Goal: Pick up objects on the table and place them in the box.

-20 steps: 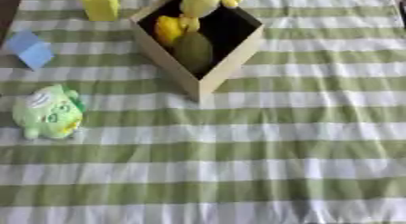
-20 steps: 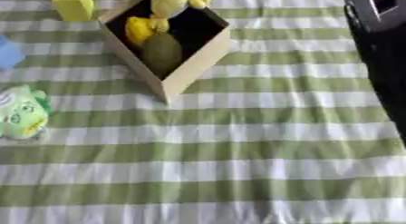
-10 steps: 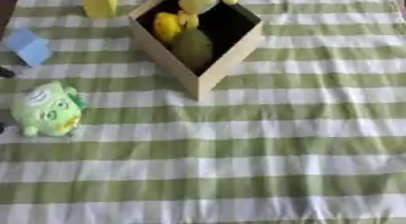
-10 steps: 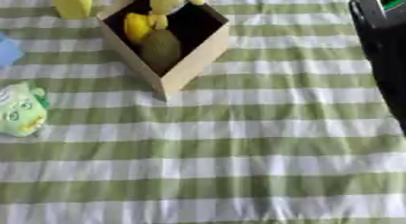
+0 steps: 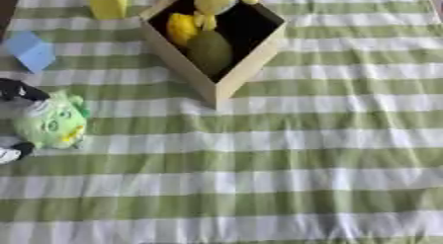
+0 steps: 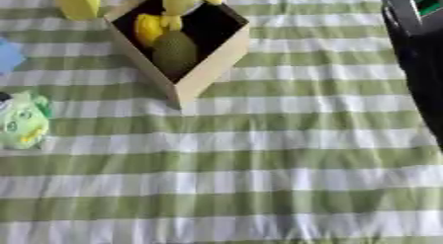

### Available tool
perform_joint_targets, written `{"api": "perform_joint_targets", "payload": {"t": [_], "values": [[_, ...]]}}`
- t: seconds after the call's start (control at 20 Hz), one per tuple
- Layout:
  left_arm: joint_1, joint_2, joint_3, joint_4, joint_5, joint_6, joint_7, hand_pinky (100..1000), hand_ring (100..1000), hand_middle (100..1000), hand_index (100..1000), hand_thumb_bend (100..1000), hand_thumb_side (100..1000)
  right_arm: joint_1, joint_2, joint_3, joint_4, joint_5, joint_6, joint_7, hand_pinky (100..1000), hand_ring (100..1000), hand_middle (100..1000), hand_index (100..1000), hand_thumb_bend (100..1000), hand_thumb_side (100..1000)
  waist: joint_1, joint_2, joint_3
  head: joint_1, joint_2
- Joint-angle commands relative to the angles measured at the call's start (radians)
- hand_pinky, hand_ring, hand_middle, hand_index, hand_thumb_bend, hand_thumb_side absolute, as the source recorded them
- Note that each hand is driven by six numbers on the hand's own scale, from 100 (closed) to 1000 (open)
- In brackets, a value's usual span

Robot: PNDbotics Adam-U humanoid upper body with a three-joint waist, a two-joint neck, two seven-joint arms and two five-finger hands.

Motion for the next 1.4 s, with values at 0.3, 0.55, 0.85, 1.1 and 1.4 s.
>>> {"api": "perform_joint_targets", "payload": {"t": [0.3,0.55,0.85,1.1,1.4], "values": [[-0.035,-0.028,-0.012,0.033,-0.074,0.028,0.114,717,710,567,753,100,100,0.002,-0.007,-0.015,-0.01,-0.02,0.003,-0.003,934,917,793,844,100,127,0.018,-0.211,-0.002,0.003,0.002],[-0.056,-0.04,0.016,-0.001,-0.173,0.084,0.333,573,493,406,556,100,100,0.01,-0.006,-0.019,-0.011,-0.031,0.006,-0.011,934,913,789,844,100,137,0.019,-0.212,-0.001,0.002,0.004],[-0.146,-0.033,0.078,-0.172,-0.172,0.074,0.412,577,481,410,559,100,100,0.018,-0.017,-0.028,-0.019,-0.035,0.008,-0.019,933,912,788,842,100,128,0.022,-0.215,0.003,-0.008,0.01],[-0.345,-0.131,0.036,-0.17,-0.106,0.043,0.367,607,486,419,572,100,100,0.013,-0.004,-0.033,-0.025,-0.034,0.01,-0.022,933,910,787,839,100,115,0.024,-0.224,0.001,-0.002,0.018],[-0.527,-0.353,-0.07,0.077,-0.176,-0.043,0.265,614,490,428,585,100,100,-0.005,0.025,-0.029,-0.032,-0.037,0.008,-0.017,933,911,787,840,100,120,0.021,-0.227,-0.011,0.018,0.019]]}}
